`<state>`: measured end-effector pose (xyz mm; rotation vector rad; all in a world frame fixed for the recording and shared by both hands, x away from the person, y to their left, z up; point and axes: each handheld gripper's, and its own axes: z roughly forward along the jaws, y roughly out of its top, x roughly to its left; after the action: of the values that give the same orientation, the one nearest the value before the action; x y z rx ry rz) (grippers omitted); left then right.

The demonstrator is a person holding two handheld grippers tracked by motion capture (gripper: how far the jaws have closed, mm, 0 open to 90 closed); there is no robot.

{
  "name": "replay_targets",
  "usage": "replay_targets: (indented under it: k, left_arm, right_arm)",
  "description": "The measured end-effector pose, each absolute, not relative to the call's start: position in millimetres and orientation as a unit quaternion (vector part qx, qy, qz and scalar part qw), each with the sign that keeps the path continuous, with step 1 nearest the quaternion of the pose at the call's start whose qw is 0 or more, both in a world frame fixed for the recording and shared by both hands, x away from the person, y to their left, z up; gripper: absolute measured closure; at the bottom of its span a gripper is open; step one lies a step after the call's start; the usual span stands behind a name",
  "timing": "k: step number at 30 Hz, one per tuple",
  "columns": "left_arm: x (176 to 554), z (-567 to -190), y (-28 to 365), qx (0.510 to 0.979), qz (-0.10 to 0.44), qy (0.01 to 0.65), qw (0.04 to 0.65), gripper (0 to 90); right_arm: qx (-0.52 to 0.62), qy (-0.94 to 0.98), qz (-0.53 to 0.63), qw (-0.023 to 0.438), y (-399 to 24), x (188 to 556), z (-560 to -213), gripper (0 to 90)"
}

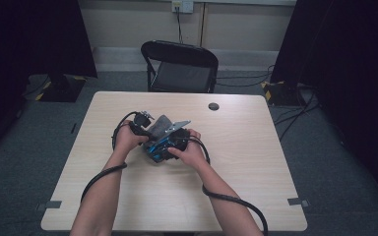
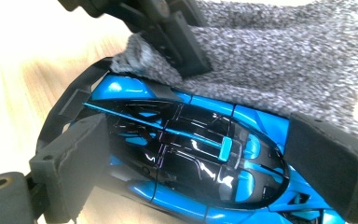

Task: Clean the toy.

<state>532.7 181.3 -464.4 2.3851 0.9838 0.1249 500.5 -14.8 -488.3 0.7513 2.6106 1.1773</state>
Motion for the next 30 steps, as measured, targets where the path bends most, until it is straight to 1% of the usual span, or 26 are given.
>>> replay_targets:
  k: [30]
  left_arm:
    - [505,-465,215,0.881,0.037,0.379,0.281,77.0]
  right_arm:
    - [0.256,0.879,0.392,0.09,-14,501,-487,6.8]
